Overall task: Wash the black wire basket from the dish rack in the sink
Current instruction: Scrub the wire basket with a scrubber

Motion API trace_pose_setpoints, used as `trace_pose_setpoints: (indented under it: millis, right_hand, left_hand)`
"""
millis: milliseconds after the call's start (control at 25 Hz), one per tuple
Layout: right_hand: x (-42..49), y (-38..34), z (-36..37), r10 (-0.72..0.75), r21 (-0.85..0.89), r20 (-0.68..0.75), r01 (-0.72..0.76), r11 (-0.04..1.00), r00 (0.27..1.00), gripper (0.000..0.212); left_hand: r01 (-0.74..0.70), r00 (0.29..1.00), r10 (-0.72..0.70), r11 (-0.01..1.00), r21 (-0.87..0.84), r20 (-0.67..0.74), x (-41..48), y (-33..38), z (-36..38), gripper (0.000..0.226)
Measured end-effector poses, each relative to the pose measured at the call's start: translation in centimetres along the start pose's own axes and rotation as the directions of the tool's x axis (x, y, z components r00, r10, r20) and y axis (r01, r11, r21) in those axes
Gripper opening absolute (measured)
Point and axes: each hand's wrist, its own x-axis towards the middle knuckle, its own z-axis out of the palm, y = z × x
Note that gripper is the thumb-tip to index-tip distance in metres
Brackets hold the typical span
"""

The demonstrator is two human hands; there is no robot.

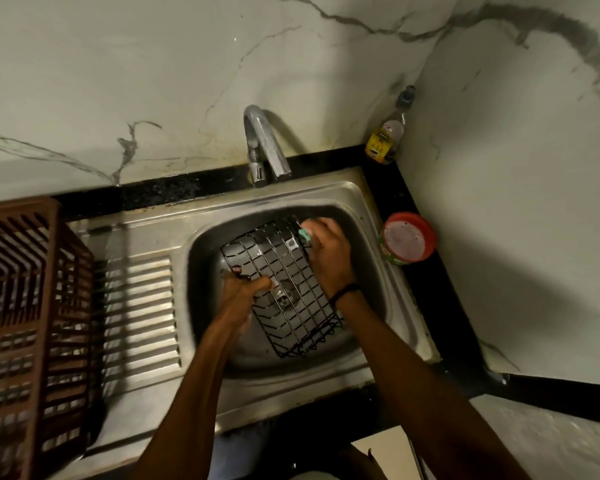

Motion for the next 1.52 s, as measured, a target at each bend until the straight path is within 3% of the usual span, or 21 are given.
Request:
trace_pose_setpoints:
  millis: [120, 240, 360, 440, 520, 560, 600, 640, 680, 760, 840, 960, 1080, 1160, 1280, 1400, 1440, 1520]
  right_hand:
    - [-3.5, 1.5, 0.1, -0.11, -0.049, 0.052, 0.113, 0.992, 0.993, 0.037]
    - [-8.0, 4.5, 0.4, -0.007, -0.097, 0.062, 0.013, 0.995, 0.998, 0.036]
    - [-10.0, 5.3, 0.9, 0.046, -0.159, 0.069, -0.034, 0.987, 0.997, 0.046]
    - [-10.6, 4.8, 0.5, 0.076, -0.126, 0.077, -0.065, 0.99, 0.994, 0.042]
    - [-10.7, 3.8, -0.2, 0.221, 0.001, 0.096, -0.222, 0.975, 0.971, 0.029]
    - [-10.5, 3.2, -0.9, 0.354, 0.128, 0.119, -0.368, 0.921, 0.927, 0.023]
    - [-10.2, 2.5, -1.7, 0.5, 0.304, 0.17, -0.528, 0.793, 0.849, 0.017]
    - [-9.8, 1.9, -2.4, 0.603, 0.488, 0.256, -0.639, 0.595, 0.756, 0.013]
    - [-9.6, 1.6, -3.0, 0.643, 0.625, 0.353, -0.682, 0.379, 0.68, 0.013]
    - [-9.2, 1.2, -4.1, 0.625, 0.724, 0.469, -0.677, 0.133, 0.624, 0.018]
    - [-8.7, 0.6, -5.2, 0.579, 0.745, 0.533, -0.667, 0.026, 0.617, 0.023]
    - [-7.8, -0.4, -6.5, 0.542, 0.756, 0.567, -0.654, -0.043, 0.62, 0.023]
    - [-7.0, -0.6, -7.1, 0.55, 0.782, 0.522, -0.623, -0.005, 0.652, 0.013]
    - [-6.2, 0.2, -7.3, 0.605, 0.805, 0.43, -0.588, 0.079, 0.67, 0.012]
    - [-4.6, 2.9, -8.6, 0.659, 0.748, 0.184, -0.539, 0.388, 0.73, 0.013]
    - [-2.3, 5.9, -11.4, 0.605, 0.367, -0.115, -0.532, 0.763, 0.788, 0.015]
    - [-1.6, 6.5, -12.4, 0.569, 0.207, -0.183, -0.534, 0.819, 0.802, 0.022]
    - [-0.1, 7.1, -13.6, 0.545, -0.041, -0.171, -0.558, 0.829, 0.821, 0.042]
  left_hand:
    - [-0.013, 0.996, 0.012, 1.0, -0.008, -0.091, 0.0, 1.1, -0.5, 0.086]
    - [-0.018, 0.989, 0.014, 1.0, -0.026, -0.148, 0.6, 0.8, -1.7, 0.104]
    - [-0.006, 0.984, -0.001, 0.999, -0.036, -0.18, 1.2, 0.7, -2.7, 0.098]
    - [-0.015, 0.982, 0.017, 1.0, 0.01, -0.19, 1.5, 0.6, -3.1, 0.1]
    - [-0.029, 0.977, 0.038, 0.999, 0.042, -0.21, 1.8, 0.2, -3.4, 0.1]
    - [-0.037, 0.973, 0.048, 0.998, 0.053, -0.226, 1.8, 0.0, -3.4, 0.099]
    - [-0.047, 0.968, 0.062, 0.997, 0.066, -0.244, 1.5, 0.0, -3.4, 0.097]
    - [-0.064, 0.963, 0.082, 0.995, 0.075, -0.257, 1.0, 0.1, -3.3, 0.096]
    - [-0.083, 0.958, 0.103, 0.993, 0.085, -0.267, 0.5, 0.3, -3.1, 0.097]
    - [-0.115, 0.948, 0.142, 0.987, 0.109, -0.284, -1.0, 0.9, -2.4, 0.1]
    - [-0.143, 0.94, 0.175, 0.981, 0.128, -0.293, -1.9, 1.3, -1.7, 0.1]
    - [-0.164, 0.925, 0.23, 0.96, 0.228, -0.302, -3.0, 1.3, -0.2, 0.099]
    - [-0.213, 0.909, 0.313, 0.916, 0.34, -0.274, -3.9, 1.3, 1.0, 0.1]
    - [-0.241, 0.898, 0.366, 0.875, 0.421, -0.245, -4.3, 1.2, 1.3, 0.108]
    - [-0.272, 0.884, 0.421, 0.816, 0.509, -0.203, -4.8, 1.1, 1.9, 0.112]
    - [-0.323, 0.867, 0.477, 0.758, 0.566, -0.143, -5.5, 1.3, 2.5, 0.109]
    - [-0.341, 0.859, 0.496, 0.737, 0.584, -0.124, -5.6, 1.3, 2.7, 0.107]
    - [-0.36, 0.845, 0.526, 0.693, 0.625, -0.096, -5.7, 1.0, 2.6, 0.105]
